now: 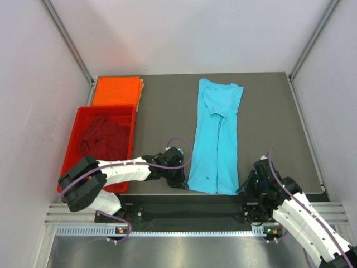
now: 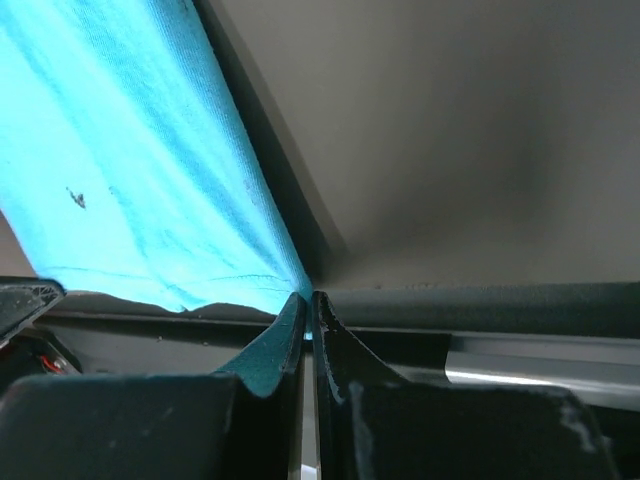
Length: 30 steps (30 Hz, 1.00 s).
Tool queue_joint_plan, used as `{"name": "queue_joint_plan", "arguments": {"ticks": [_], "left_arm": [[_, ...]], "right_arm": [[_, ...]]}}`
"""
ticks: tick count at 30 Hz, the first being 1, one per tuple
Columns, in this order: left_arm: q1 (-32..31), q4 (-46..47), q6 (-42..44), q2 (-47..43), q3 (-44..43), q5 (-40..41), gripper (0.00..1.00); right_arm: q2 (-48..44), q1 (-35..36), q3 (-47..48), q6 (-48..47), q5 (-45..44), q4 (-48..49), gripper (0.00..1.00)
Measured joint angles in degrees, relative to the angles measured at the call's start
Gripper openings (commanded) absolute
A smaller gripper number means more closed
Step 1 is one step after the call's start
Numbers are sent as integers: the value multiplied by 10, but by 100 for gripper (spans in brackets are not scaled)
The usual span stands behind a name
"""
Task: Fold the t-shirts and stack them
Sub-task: Fold the tshirt
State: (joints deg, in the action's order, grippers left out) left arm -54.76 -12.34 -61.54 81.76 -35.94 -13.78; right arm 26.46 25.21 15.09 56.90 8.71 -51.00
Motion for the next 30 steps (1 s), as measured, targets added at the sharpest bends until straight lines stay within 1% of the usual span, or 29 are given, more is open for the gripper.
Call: {"name": "queue_joint_plan", "arguments": {"ticks": [5, 16, 24, 30], "left_arm": [[-4, 2, -5, 0, 2, -5, 0], [-22, 2, -19, -16, 2, -5, 0], [-22, 2, -19, -17, 2, -3, 0], [-23, -7, -19, -42, 2, -1, 0]], "right_arm": [[-35, 1, 0, 14, 5, -28, 0], [-63, 2, 0, 19, 9, -52, 0], [-66, 2, 3, 23, 11, -57, 0], [-66, 2, 28, 23, 13, -70, 0]]}}
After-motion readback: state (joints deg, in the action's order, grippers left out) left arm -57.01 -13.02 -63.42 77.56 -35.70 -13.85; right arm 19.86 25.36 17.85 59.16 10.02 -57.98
